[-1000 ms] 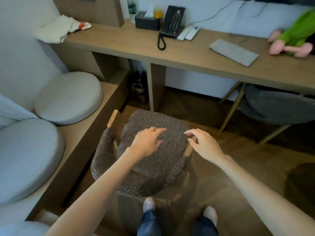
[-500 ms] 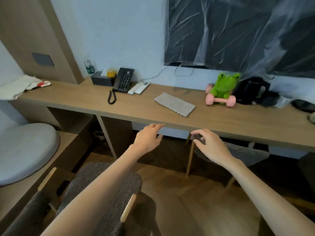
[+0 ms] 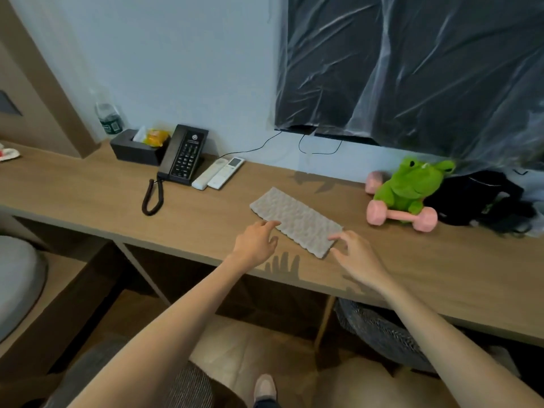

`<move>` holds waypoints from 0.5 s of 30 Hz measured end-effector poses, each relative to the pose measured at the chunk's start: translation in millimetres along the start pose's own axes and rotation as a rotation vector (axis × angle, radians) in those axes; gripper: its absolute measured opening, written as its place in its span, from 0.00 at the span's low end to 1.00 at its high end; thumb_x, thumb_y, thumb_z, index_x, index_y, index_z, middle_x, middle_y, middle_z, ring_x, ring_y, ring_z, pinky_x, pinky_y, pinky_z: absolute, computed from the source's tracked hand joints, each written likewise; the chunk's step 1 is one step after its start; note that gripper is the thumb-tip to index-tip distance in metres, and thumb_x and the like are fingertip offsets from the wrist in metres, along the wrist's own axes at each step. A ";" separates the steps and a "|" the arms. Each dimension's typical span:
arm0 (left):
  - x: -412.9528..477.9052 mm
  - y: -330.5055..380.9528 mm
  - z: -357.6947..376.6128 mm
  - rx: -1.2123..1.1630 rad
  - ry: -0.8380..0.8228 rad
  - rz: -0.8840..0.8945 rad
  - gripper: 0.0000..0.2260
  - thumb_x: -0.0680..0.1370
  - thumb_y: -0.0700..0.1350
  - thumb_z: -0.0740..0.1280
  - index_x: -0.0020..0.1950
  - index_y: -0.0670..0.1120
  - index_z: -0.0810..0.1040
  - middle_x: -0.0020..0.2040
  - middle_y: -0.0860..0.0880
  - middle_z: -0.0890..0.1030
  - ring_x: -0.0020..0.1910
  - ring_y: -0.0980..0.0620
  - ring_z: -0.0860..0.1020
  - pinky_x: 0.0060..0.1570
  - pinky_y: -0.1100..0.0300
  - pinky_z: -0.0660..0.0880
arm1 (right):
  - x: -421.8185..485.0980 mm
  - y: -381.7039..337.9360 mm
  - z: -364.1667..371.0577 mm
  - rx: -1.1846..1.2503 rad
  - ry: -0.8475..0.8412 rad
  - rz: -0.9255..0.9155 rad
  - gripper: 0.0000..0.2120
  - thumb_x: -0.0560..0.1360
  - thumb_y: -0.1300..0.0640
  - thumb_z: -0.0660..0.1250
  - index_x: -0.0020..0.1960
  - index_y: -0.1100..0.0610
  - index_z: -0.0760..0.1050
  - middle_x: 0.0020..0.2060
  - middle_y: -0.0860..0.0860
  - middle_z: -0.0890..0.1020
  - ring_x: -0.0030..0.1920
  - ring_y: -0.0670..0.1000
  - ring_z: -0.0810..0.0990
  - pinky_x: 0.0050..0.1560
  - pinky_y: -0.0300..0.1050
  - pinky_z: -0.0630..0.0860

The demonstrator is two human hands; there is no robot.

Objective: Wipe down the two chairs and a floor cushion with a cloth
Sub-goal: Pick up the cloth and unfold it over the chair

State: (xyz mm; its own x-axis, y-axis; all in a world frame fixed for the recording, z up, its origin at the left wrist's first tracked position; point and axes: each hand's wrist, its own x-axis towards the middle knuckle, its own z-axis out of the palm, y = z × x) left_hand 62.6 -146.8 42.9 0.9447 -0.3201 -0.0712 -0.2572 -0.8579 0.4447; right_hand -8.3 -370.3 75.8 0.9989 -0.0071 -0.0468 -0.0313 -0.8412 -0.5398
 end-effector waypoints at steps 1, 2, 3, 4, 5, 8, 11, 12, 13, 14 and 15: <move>18.2 -5.1 6.6 -0.014 -0.014 -0.014 0.19 0.81 0.49 0.59 0.72 0.54 0.65 0.69 0.48 0.71 0.62 0.46 0.74 0.50 0.54 0.73 | 19.5 4.1 3.8 0.003 -0.015 0.022 0.14 0.77 0.62 0.64 0.62 0.54 0.76 0.61 0.52 0.76 0.58 0.50 0.75 0.55 0.42 0.70; 34.3 -9.9 13.4 -0.028 -0.025 -0.032 0.18 0.81 0.49 0.59 0.72 0.54 0.66 0.69 0.48 0.71 0.61 0.46 0.74 0.49 0.54 0.73 | 38.0 8.4 7.7 0.010 -0.024 0.042 0.14 0.77 0.62 0.63 0.62 0.54 0.76 0.61 0.52 0.76 0.57 0.50 0.75 0.55 0.43 0.71; 48.7 -14.4 20.3 -0.044 -0.032 -0.056 0.18 0.81 0.49 0.59 0.72 0.54 0.66 0.69 0.48 0.71 0.61 0.46 0.74 0.49 0.54 0.73 | 55.4 13.2 11.8 0.020 -0.028 0.058 0.14 0.77 0.63 0.63 0.62 0.54 0.76 0.61 0.52 0.75 0.56 0.50 0.75 0.54 0.44 0.71; 61.4 -18.3 27.3 -0.060 -0.035 -0.084 0.18 0.81 0.50 0.59 0.71 0.53 0.66 0.69 0.48 0.70 0.61 0.46 0.74 0.50 0.53 0.74 | 71.9 18.9 15.9 0.028 -0.032 0.070 0.15 0.77 0.63 0.63 0.61 0.53 0.76 0.62 0.51 0.75 0.55 0.50 0.75 0.53 0.43 0.70; 72.5 -21.6 34.4 -0.077 -0.036 -0.116 0.18 0.81 0.50 0.59 0.72 0.53 0.67 0.69 0.48 0.70 0.62 0.46 0.73 0.52 0.52 0.75 | 87.1 24.7 20.0 0.028 -0.038 0.084 0.15 0.77 0.62 0.63 0.62 0.52 0.76 0.62 0.51 0.74 0.55 0.49 0.74 0.52 0.42 0.70; 97.7 -29.5 57.0 -0.160 -0.027 -0.239 0.19 0.81 0.53 0.59 0.72 0.52 0.66 0.67 0.46 0.71 0.65 0.44 0.71 0.58 0.48 0.73 | 129.5 43.1 33.7 0.005 -0.071 0.097 0.15 0.77 0.61 0.62 0.63 0.51 0.75 0.63 0.50 0.74 0.60 0.50 0.73 0.53 0.44 0.70; 114.4 -35.2 80.7 -0.254 -0.028 -0.356 0.19 0.80 0.53 0.60 0.70 0.52 0.66 0.64 0.43 0.72 0.65 0.42 0.67 0.59 0.50 0.69 | 172.6 56.3 50.0 0.007 -0.102 0.103 0.15 0.78 0.61 0.63 0.63 0.53 0.75 0.64 0.52 0.74 0.63 0.53 0.72 0.59 0.48 0.71; 118.8 -36.6 88.8 -0.279 -0.025 -0.381 0.19 0.79 0.54 0.61 0.70 0.52 0.66 0.62 0.43 0.72 0.65 0.41 0.67 0.58 0.52 0.67 | 186.8 59.8 56.6 0.012 -0.122 0.100 0.15 0.78 0.61 0.63 0.64 0.54 0.74 0.64 0.52 0.74 0.64 0.54 0.72 0.62 0.50 0.71; 123.0 -37.1 96.7 -0.306 -0.017 -0.404 0.20 0.79 0.55 0.62 0.69 0.52 0.66 0.61 0.43 0.71 0.63 0.42 0.66 0.58 0.54 0.66 | 200.2 63.6 63.7 0.016 -0.143 0.095 0.15 0.78 0.61 0.63 0.64 0.54 0.74 0.64 0.53 0.74 0.64 0.54 0.72 0.63 0.51 0.70; 126.8 -37.1 103.7 -0.334 -0.003 -0.427 0.22 0.78 0.56 0.63 0.70 0.53 0.65 0.60 0.44 0.71 0.62 0.43 0.66 0.57 0.55 0.64 | 212.8 67.8 71.0 0.016 -0.162 0.092 0.15 0.78 0.61 0.63 0.65 0.55 0.73 0.64 0.53 0.74 0.64 0.55 0.72 0.65 0.51 0.70; 130.7 -36.9 110.2 -0.359 0.014 -0.447 0.24 0.78 0.57 0.64 0.72 0.54 0.64 0.59 0.44 0.70 0.61 0.44 0.66 0.58 0.56 0.63 | 224.6 72.1 78.2 0.009 -0.177 0.096 0.16 0.78 0.60 0.63 0.65 0.54 0.73 0.64 0.53 0.74 0.64 0.55 0.71 0.65 0.51 0.69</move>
State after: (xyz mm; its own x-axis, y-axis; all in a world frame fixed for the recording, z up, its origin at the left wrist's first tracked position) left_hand 173.1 -201.3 -81.3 0.9489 0.0503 -0.3114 0.2512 -0.7175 0.6497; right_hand 211.0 -390.3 -39.4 0.9696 0.0086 -0.2447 -0.1271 -0.8364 -0.5332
